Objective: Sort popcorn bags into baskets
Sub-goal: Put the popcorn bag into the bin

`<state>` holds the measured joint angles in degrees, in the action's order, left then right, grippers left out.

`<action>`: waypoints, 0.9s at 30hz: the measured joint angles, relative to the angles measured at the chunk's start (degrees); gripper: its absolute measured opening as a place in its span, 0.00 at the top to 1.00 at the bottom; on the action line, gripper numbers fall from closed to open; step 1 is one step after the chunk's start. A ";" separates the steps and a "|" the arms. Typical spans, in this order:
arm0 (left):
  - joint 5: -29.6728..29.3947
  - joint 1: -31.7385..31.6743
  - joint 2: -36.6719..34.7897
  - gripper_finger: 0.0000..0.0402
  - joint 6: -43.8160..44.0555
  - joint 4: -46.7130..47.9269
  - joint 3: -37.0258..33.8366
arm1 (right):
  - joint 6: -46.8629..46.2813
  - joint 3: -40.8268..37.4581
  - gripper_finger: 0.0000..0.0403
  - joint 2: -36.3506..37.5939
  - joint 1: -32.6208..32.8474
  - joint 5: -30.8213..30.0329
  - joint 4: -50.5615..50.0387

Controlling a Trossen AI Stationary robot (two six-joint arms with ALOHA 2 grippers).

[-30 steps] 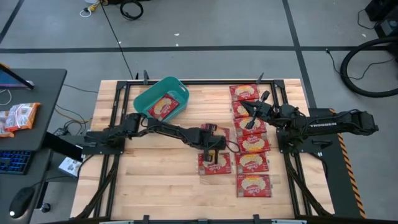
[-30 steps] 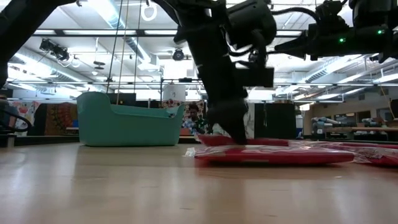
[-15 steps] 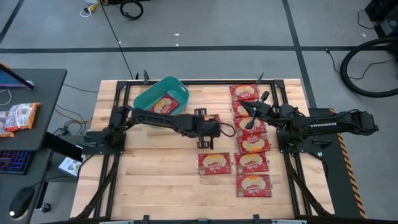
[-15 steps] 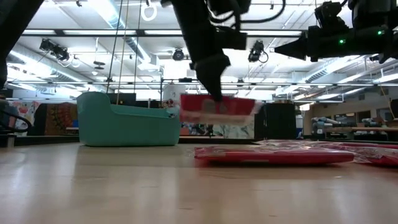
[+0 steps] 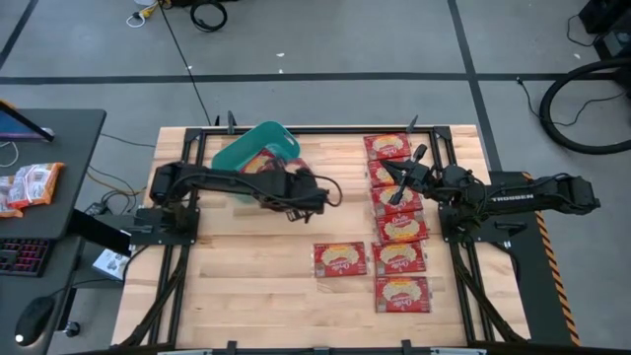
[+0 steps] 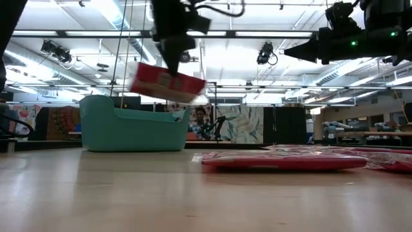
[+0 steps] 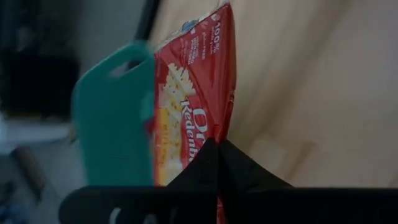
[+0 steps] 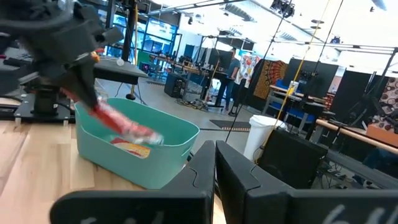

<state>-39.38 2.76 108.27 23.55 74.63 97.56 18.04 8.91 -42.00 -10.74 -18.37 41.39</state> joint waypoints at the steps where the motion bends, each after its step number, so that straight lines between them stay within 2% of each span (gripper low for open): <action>1: -1.02 0.00 -0.66 1.00 1.75 1.16 -0.80 | 0.00 0.00 0.95 0.00 0.00 0.00 -0.02; 5: -1.88 -0.99 -2.70 1.00 5.68 1.72 -5.80 | -0.02 0.00 0.95 0.00 0.00 0.00 0.00; 14: -2.98 -6.46 -6.30 1.00 5.66 -4.42 -18.47 | -0.07 0.00 0.95 0.00 0.00 0.02 0.24; 21: -3.23 -11.59 -6.56 1.00 -0.20 -13.62 -25.09 | -0.09 0.00 0.95 0.00 0.00 0.02 0.50; 27: -5.22 -14.71 -6.62 0.99 -1.71 -16.72 -28.86 | -0.31 0.00 0.95 0.00 0.00 0.02 0.49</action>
<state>-44.59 -11.94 101.65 21.85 57.91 68.70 17.74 8.91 -42.00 -10.74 -18.35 41.87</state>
